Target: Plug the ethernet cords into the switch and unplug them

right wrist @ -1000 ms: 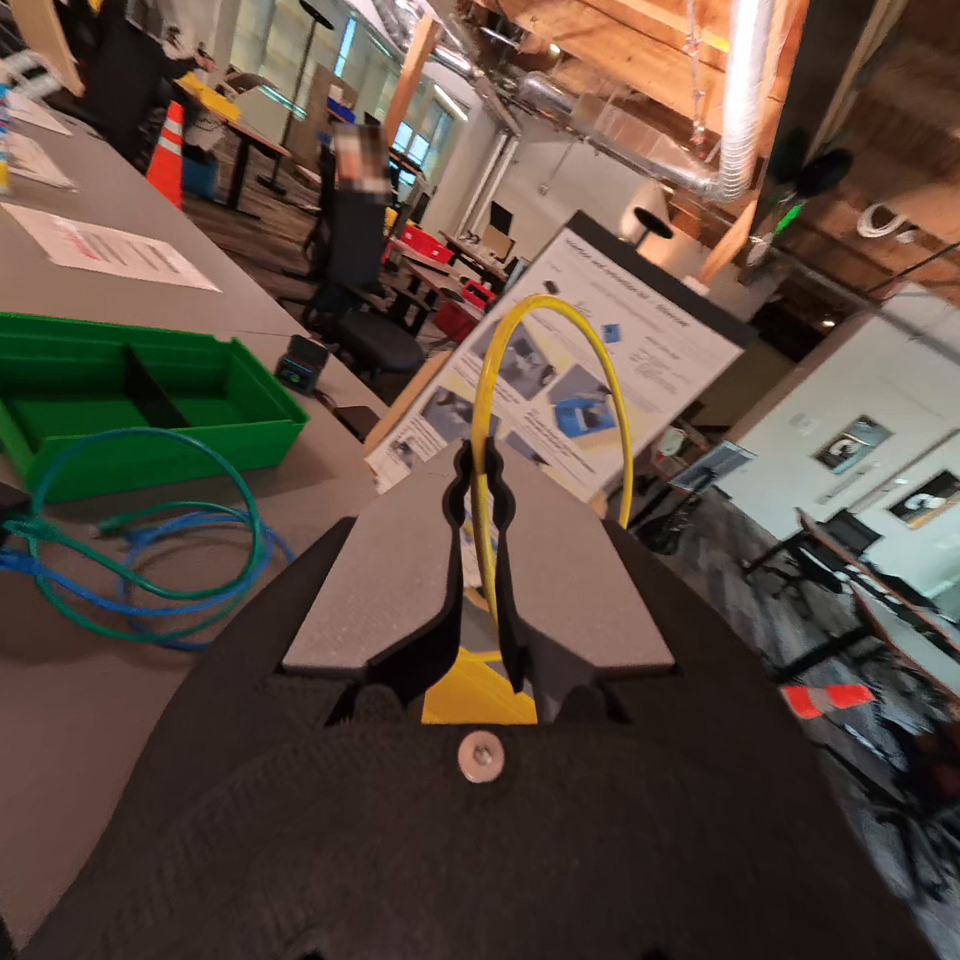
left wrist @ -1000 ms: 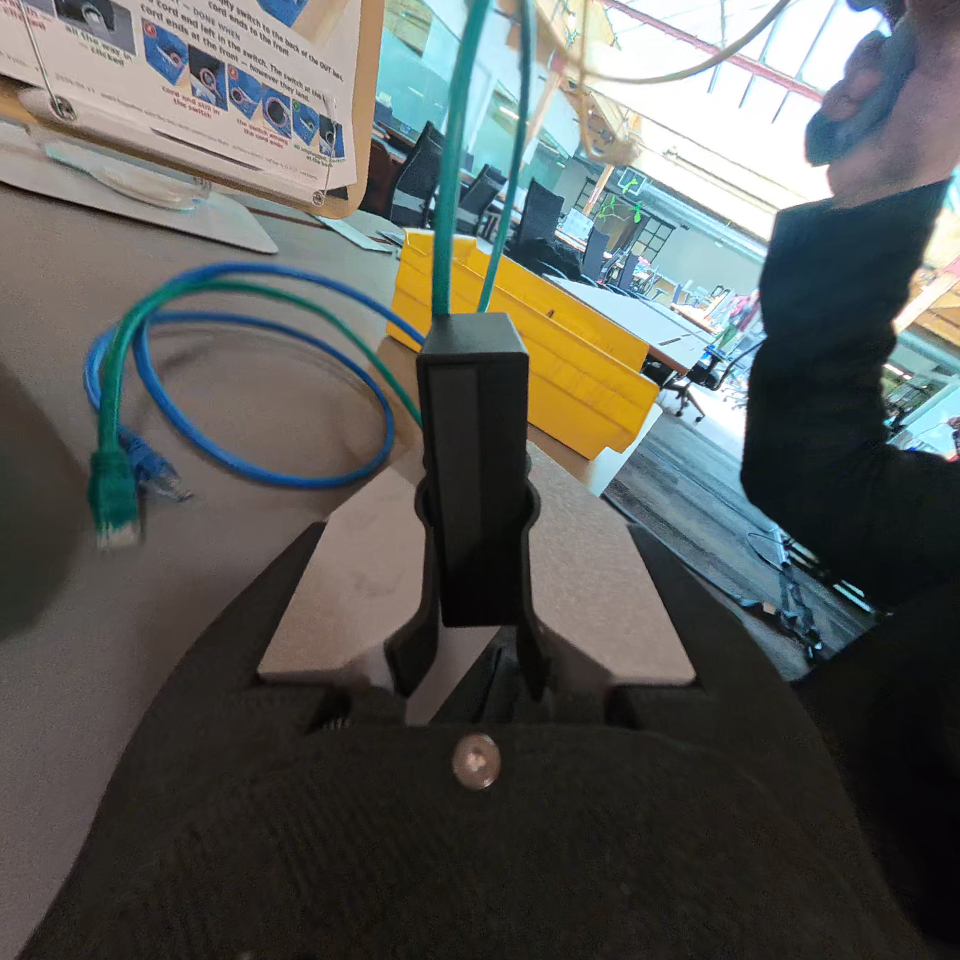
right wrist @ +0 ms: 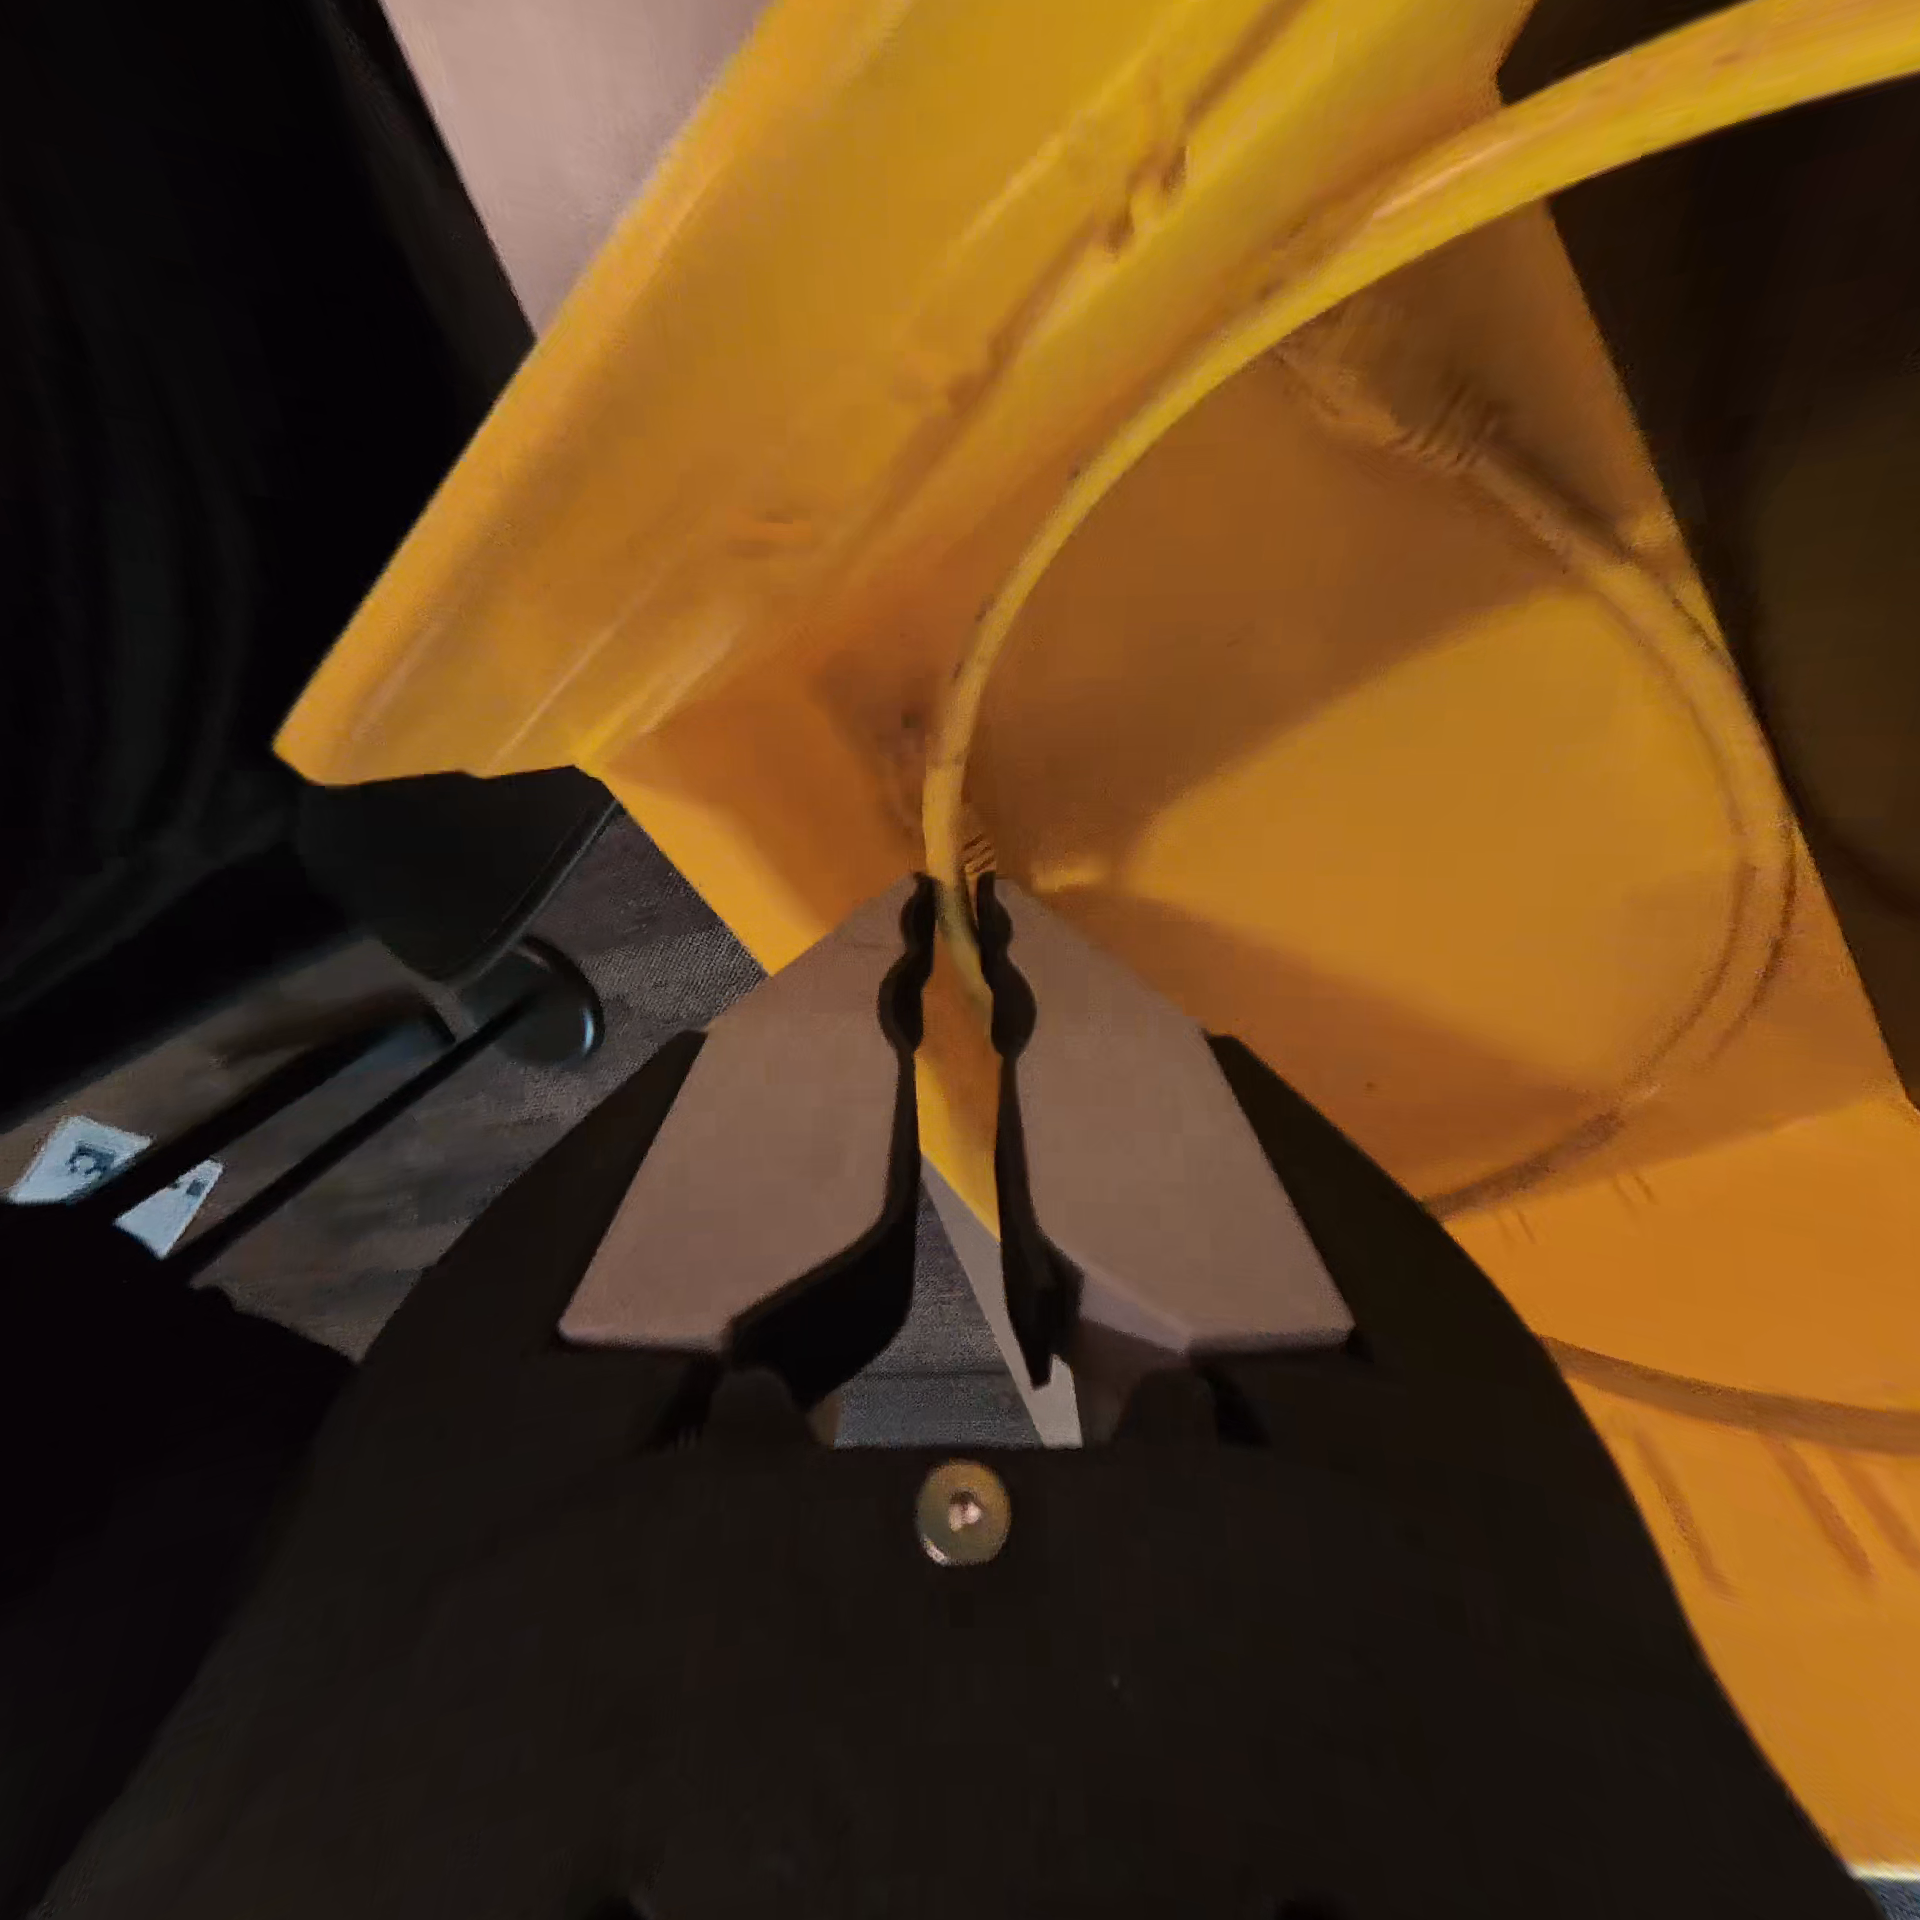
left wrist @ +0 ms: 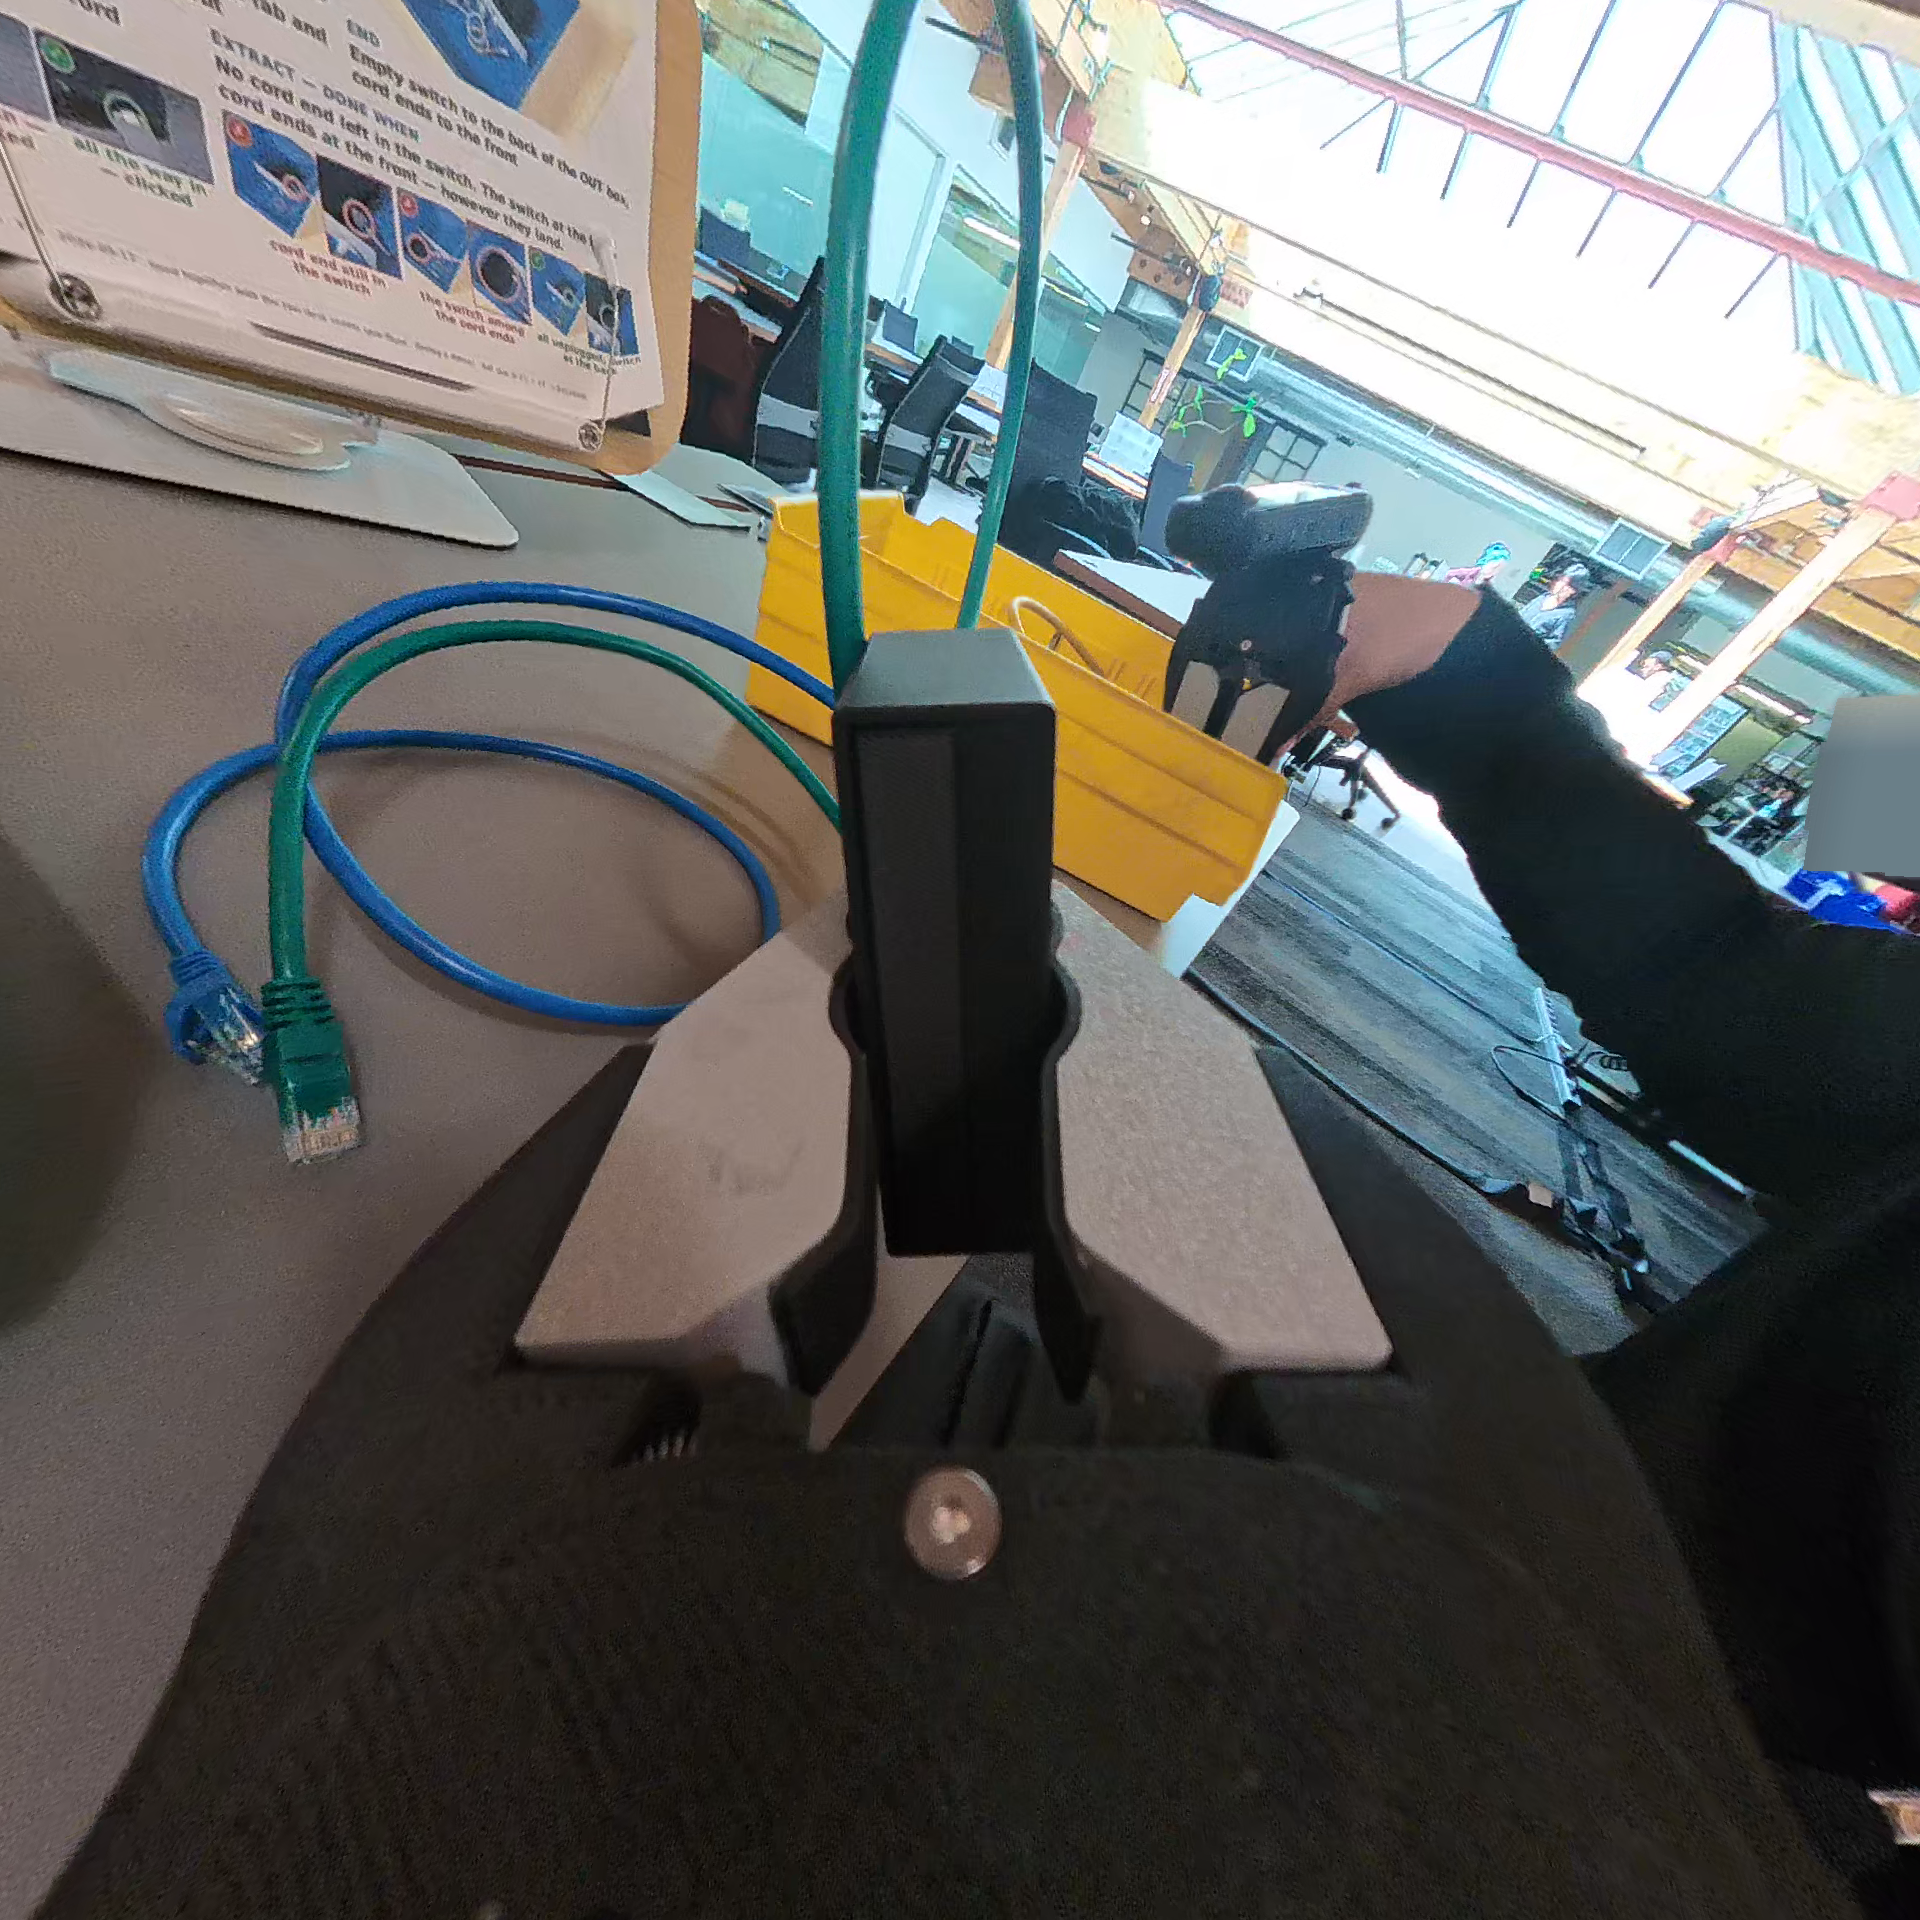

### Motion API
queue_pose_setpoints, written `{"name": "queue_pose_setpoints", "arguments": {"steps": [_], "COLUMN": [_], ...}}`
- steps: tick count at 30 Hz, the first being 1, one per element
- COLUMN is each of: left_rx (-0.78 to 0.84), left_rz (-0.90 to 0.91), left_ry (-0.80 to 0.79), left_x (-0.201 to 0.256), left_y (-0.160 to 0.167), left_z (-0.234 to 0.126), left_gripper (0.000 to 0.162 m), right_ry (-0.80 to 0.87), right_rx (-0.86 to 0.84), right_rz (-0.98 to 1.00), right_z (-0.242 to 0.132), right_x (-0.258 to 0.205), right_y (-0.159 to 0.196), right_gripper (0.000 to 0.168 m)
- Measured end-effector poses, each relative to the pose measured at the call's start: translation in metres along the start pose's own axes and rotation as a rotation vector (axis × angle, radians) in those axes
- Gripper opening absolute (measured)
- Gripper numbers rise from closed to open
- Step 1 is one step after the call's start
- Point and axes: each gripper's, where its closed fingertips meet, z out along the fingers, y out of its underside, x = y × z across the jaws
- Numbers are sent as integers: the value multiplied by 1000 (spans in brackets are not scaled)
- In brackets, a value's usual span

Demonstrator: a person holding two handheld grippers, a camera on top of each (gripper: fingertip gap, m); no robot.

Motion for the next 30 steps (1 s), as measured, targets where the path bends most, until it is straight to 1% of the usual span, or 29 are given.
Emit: {"name": "queue_pose_setpoints", "arguments": {"steps": [3,5,9,10,12,14,15,17,19,20,22,24,26,27,30], "left_rx": [12,18,18,16,13,13,16,24,25,24,21,18,17,17,18], "left_rz": [-1,-6,-11,-9,-2,3,3,-2,-4,-3,-2,-4,-6,-7,-6], "left_ry": [5,6,11,12,11,9,8,7,7,7,9,9,9,9,8], "left_x": [0,-1,1,2,4,5,5,5,4,4,4,4,3,3,3], "left_y": [-5,-7,-7,-7,-6,-6,-7,-9,-9,-9,-8,-7,-7,-7,-7], "left_z": [-4,-5,-4,-4,-3,-4,-4,-5,-6,-6,-5,-4,-4,-4,-5], "left_gripper": [27,27,27,27,27,27,27,27,27,27,27,27,27,27,27], "right_ry": [37,68,150,108,36,81,79,58,184,262,425,514,590,600,544], "right_rx": [78,163,317,330,283,186,162,217,341,403,516,568,554,523,438], "right_rz": [-1,9,-29,-32,-39,-8,20,40,57,96,191,209,202,202,208], "right_z": [-23,-45,-84,-85,-73,-57,-52,-54,-73,-87,-116,-130,-129,-123,-97], "right_x": [1,2,5,-2,-12,-1,1,0,23,41,79,104,126,134,143], "right_y": [-3,-9,-19,-19,-14,-2,1,-7,-21,-27,-33,-38,-40,-40,-41], "right_gripper": [5,18,19,13,11,14,12,10,13,20,26,32,38,34,33]}}
